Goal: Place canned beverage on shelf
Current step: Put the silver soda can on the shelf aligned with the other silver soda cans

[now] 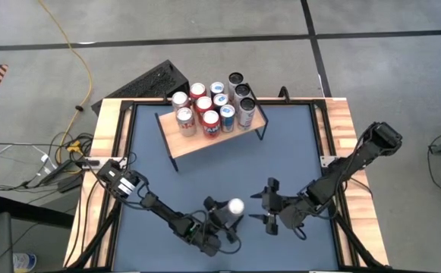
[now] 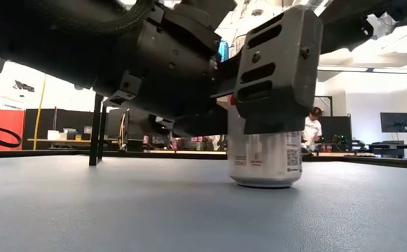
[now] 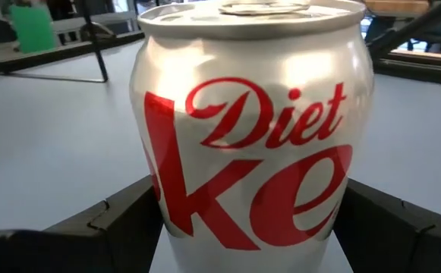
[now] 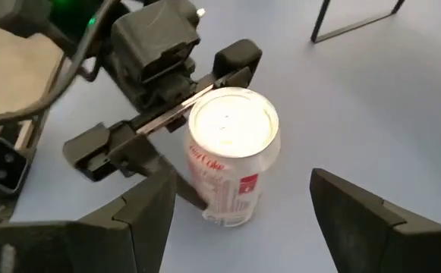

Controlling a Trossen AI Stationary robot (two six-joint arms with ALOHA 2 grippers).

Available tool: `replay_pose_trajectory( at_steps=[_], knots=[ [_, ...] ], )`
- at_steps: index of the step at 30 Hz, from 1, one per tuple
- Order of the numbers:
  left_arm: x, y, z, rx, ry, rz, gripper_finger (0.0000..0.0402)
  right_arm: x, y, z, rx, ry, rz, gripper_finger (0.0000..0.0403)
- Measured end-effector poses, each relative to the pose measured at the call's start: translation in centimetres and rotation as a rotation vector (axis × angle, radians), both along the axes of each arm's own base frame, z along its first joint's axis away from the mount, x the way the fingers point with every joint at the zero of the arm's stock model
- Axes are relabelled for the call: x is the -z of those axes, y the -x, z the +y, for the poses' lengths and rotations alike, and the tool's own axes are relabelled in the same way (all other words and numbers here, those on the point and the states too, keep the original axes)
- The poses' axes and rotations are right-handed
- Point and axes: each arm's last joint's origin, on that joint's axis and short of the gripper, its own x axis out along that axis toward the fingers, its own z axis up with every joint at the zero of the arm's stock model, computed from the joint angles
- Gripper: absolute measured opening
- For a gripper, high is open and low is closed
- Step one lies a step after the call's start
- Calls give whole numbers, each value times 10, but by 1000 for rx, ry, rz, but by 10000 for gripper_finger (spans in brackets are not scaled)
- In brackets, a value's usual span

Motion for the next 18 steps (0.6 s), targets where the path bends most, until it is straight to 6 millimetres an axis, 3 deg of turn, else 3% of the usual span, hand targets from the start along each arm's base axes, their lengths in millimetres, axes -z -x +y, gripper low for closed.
replay_pose_trajectory(
  at_steps=[11, 18],
  knots=[
    [-2, -13, 19, -24, 133, -60, 314, -1, 4, 7, 8, -38, -16, 292],
    [-4, -15, 16, -14, 131, -66, 314, 0, 12, 15, -17, -59, -5, 292]
  ],
)
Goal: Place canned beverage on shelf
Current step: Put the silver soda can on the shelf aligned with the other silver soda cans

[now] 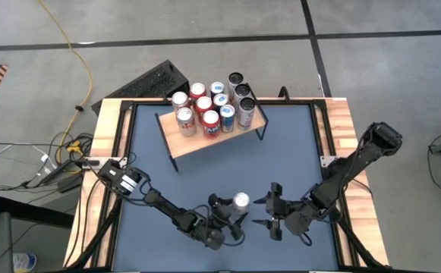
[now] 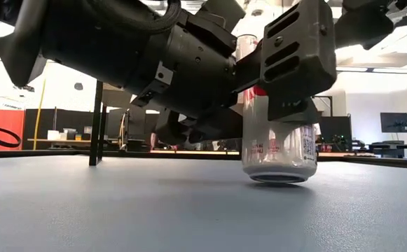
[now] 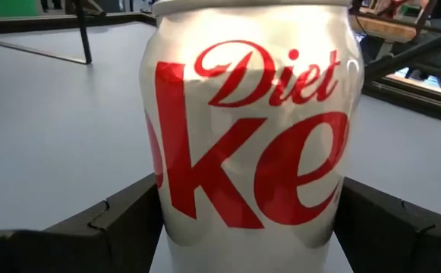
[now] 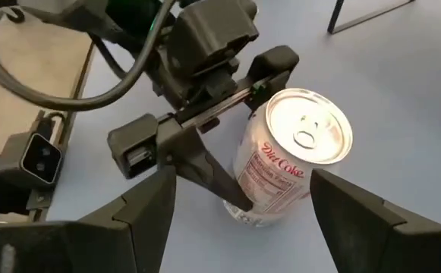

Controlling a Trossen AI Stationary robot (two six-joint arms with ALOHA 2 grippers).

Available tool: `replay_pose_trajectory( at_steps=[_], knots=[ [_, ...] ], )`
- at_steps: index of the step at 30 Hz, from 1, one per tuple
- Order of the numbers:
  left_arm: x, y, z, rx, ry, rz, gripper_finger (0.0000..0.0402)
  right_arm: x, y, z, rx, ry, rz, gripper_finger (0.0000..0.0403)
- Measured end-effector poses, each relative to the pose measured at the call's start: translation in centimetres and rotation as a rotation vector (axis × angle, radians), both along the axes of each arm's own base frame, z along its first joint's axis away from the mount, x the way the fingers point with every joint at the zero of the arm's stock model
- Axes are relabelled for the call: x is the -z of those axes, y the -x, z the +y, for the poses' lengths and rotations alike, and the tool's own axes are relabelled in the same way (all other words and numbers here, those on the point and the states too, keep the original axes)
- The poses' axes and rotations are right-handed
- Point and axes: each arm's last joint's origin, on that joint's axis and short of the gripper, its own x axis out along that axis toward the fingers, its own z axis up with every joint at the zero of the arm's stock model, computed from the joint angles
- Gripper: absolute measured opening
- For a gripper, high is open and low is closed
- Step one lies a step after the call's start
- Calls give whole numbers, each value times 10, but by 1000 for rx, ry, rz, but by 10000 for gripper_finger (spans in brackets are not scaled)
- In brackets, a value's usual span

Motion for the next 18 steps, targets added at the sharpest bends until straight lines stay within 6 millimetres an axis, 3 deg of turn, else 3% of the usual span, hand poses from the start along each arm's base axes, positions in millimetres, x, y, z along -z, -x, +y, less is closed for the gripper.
replay_pose_trajectory(
  at_steps=[5, 9, 12, 18],
  knots=[
    [0, -1, -3, 42, 17, 20, 314, 0, 5, 6, -13, -14, -6, 292],
    [1, -8, 10, 83, 138, 35, 314, 0, 6, 7, -19, -13, -6, 292],
    [1, -12, 14, 124, 120, 67, 316, 0, 6, 7, -18, -11, -4, 292],
    [5, -13, 11, 222, 95, 97, 355, 1, 6, 7, -14, -10, 4, 292]
  ],
)
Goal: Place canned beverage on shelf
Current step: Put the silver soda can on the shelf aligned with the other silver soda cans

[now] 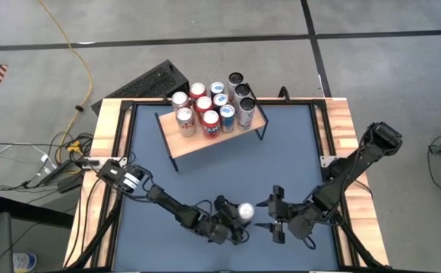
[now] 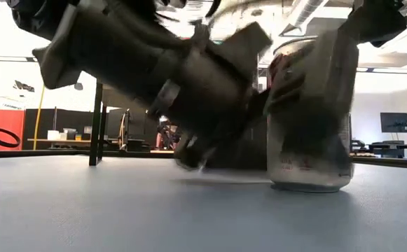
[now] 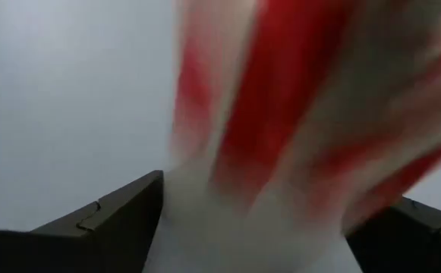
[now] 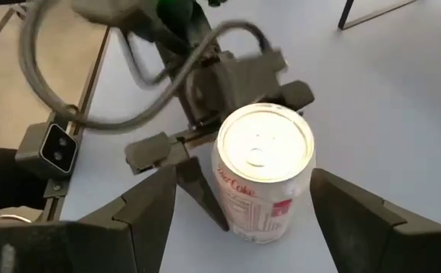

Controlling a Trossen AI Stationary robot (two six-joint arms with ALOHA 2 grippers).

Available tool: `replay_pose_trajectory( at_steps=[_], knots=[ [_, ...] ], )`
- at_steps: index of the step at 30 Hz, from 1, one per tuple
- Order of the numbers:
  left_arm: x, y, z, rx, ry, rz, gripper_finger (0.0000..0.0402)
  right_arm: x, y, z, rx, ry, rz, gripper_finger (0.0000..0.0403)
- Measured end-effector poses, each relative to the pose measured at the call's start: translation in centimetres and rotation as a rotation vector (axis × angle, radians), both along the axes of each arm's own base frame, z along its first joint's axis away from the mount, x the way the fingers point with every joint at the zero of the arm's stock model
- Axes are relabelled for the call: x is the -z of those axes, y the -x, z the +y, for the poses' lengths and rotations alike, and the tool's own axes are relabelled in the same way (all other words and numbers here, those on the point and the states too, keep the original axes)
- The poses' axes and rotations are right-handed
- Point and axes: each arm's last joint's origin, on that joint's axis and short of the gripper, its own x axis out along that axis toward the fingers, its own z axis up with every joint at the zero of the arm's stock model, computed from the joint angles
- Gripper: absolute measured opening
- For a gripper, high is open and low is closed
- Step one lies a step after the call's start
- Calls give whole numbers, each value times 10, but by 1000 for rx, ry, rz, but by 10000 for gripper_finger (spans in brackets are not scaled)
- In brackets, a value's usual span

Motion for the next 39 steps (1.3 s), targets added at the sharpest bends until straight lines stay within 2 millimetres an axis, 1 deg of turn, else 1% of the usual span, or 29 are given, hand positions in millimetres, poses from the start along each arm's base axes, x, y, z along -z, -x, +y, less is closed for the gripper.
replay_pose_trajectory(
  at_steps=[2, 5, 7, 11, 15, 19, 23, 28, 34, 39],
  knots=[
    [3, 1, 1, -2, -7, 21, 372, 0, 0, 0, 6, -8, 2, 292],
    [2, 1, 1, -1, -6, 21, 389, 2, 2, 0, 18, -22, 19, 292],
    [-2, 2, -3, 20, -15, 20, 395, 2, 6, 3, 14, -34, 24, 292],
    [-18, 10, -12, 61, -70, 44, 398, 3, 14, 10, 24, -33, 13, 292],
    [-47, 20, -17, 117, -74, 94, 398, 6, 17, 17, 68, 1, -34, 292],
    [-65, 34, -19, 142, -13, 169, 398, 17, 11, 21, 88, 10, -37, 292],
    [-80, 51, -24, 117, 76, 220, 398, 34, 5, 24, 122, 17, -4, 292],
    [-76, 67, -34, 90, 105, 289, 398, 47, -3, 20, 171, 34, 19, 292],
    [-69, 75, -37, 27, 183, 303, 398, 50, -12, 1, 239, 91, 66, 292],
    [-69, 76, -39, 18, 217, 296, 398, 51, -23, -16, 246, 155, 112, 292]
  ],
)
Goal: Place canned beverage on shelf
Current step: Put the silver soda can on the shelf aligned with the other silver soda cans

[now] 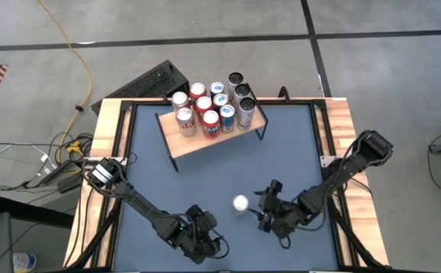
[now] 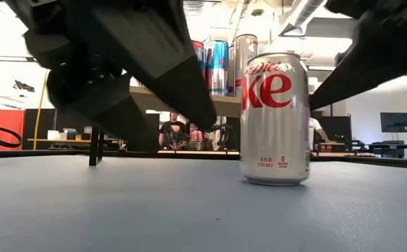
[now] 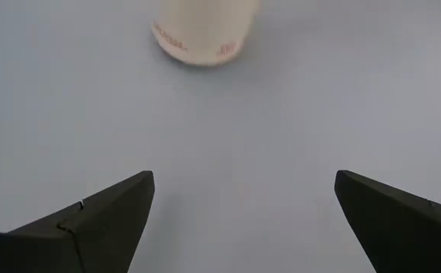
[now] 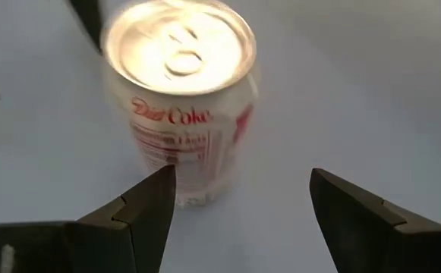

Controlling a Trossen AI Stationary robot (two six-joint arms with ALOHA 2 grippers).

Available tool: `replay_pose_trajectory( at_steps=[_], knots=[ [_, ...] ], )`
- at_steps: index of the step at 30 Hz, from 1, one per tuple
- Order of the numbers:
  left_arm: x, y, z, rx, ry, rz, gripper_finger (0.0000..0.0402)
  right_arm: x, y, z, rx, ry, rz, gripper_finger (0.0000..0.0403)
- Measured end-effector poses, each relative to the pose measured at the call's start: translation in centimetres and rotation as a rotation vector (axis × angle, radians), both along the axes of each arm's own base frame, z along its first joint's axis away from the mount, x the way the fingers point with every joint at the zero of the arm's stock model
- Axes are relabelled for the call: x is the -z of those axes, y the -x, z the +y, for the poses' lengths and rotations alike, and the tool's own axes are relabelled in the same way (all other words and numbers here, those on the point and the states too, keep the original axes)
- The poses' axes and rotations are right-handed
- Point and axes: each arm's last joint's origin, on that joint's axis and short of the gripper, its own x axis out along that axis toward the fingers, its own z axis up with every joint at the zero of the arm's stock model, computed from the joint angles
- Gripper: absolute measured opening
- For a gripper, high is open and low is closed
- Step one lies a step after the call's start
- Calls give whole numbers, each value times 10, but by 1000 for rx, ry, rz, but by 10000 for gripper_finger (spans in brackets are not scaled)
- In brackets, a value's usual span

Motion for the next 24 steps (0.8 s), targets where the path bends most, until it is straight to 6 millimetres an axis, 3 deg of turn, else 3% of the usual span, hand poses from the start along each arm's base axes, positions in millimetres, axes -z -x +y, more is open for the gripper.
replay_pose_trajectory(
  at_steps=[16, 24],
  knots=[
    [0, -1, 3, 80, -172, 15, 398, -13, -26, -21, -166, 268, 76, 292],
    [-3, 2, 4, 59, -359, -20, 398, -4, -6, -24, -87, 247, 210, 292]
  ],
)
